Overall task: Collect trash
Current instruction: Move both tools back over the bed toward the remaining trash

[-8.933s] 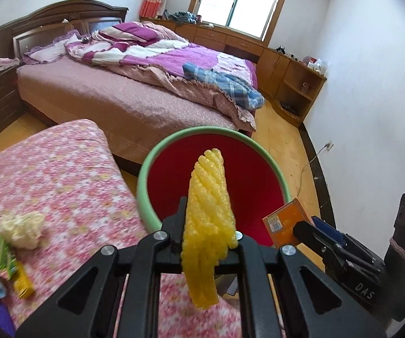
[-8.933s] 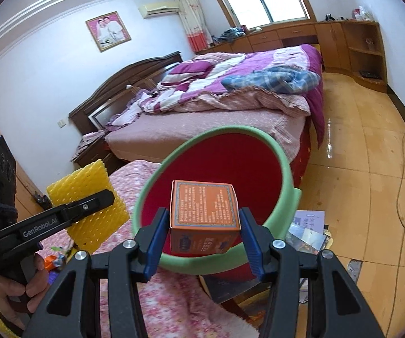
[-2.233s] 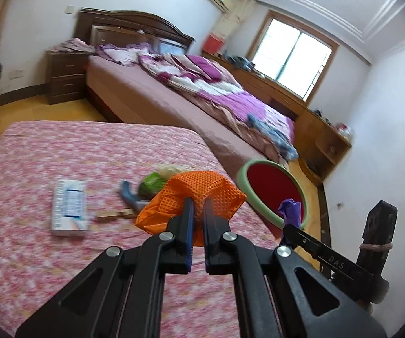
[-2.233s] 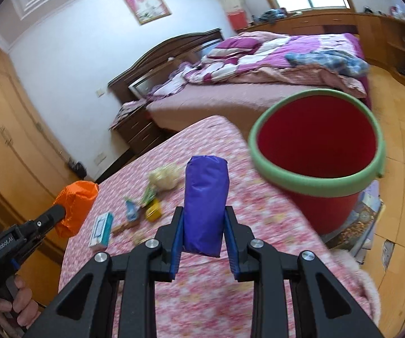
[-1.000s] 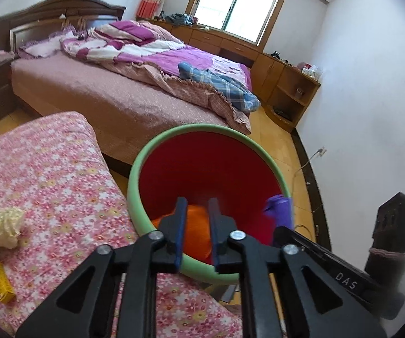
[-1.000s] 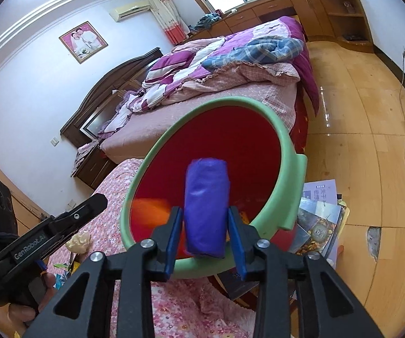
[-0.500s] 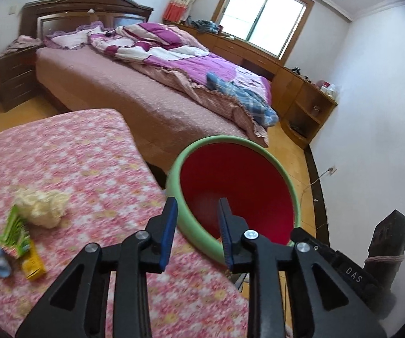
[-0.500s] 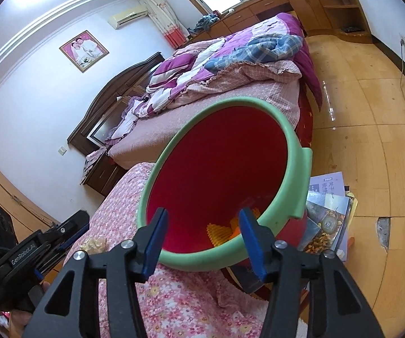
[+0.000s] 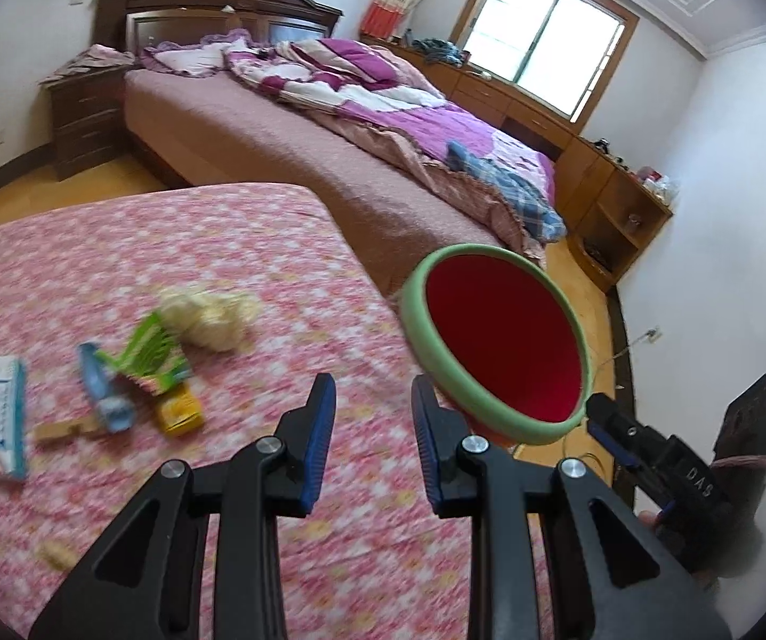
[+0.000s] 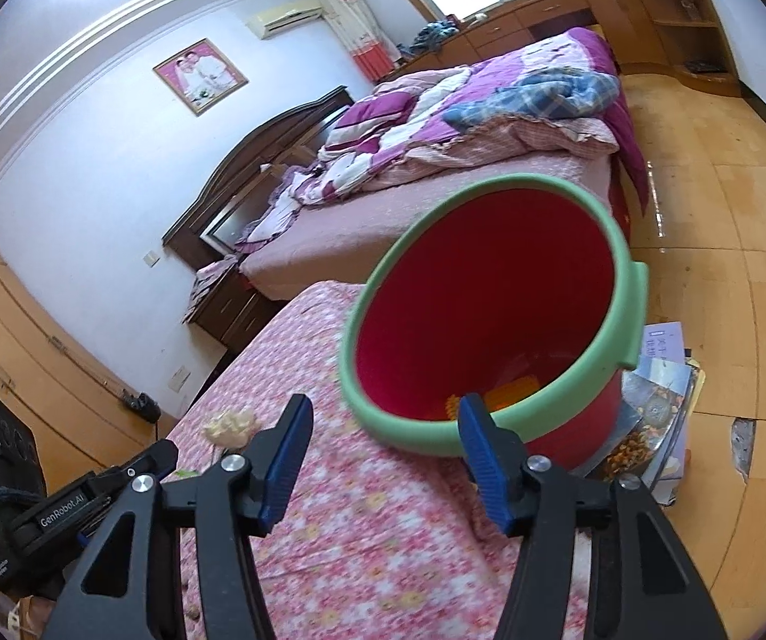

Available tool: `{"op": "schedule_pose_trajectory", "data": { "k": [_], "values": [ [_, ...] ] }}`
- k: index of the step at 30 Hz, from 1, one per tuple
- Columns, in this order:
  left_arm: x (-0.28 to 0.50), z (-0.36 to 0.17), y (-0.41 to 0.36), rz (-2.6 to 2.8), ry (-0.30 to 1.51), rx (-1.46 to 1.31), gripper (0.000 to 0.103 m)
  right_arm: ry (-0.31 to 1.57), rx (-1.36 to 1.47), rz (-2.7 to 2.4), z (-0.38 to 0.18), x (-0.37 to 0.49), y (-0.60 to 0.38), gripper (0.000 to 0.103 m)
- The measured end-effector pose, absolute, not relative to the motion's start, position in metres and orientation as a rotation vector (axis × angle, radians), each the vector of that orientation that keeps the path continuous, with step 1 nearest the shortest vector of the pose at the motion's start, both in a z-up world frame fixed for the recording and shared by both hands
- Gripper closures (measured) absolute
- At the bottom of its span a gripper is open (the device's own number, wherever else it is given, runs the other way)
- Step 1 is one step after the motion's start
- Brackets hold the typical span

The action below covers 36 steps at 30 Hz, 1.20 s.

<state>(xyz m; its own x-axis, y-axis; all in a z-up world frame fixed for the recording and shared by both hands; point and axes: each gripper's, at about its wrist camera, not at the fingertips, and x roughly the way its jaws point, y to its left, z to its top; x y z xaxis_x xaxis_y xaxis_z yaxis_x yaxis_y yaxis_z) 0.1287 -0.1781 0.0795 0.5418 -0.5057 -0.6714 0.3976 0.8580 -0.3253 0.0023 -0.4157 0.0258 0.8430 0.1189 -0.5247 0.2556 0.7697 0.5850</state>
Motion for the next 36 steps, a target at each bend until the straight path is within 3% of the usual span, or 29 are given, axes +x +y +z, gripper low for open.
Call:
{"op": "schedule_pose_trajectory", "data": {
  "k": [17, 36],
  "values": [
    [0.093, 0.093, -0.078, -0.341, 0.779, -0.186, 0.075, 0.681, 0.619, 0.049, 0.025, 0.014, -0.334, 0.042],
    [0.105, 0.056, 0.008, -0.152, 0.843, -0.185, 0.075, 0.759, 0.534, 0.089, 0.022, 0.015, -0.286, 0.041]
  ]
}}
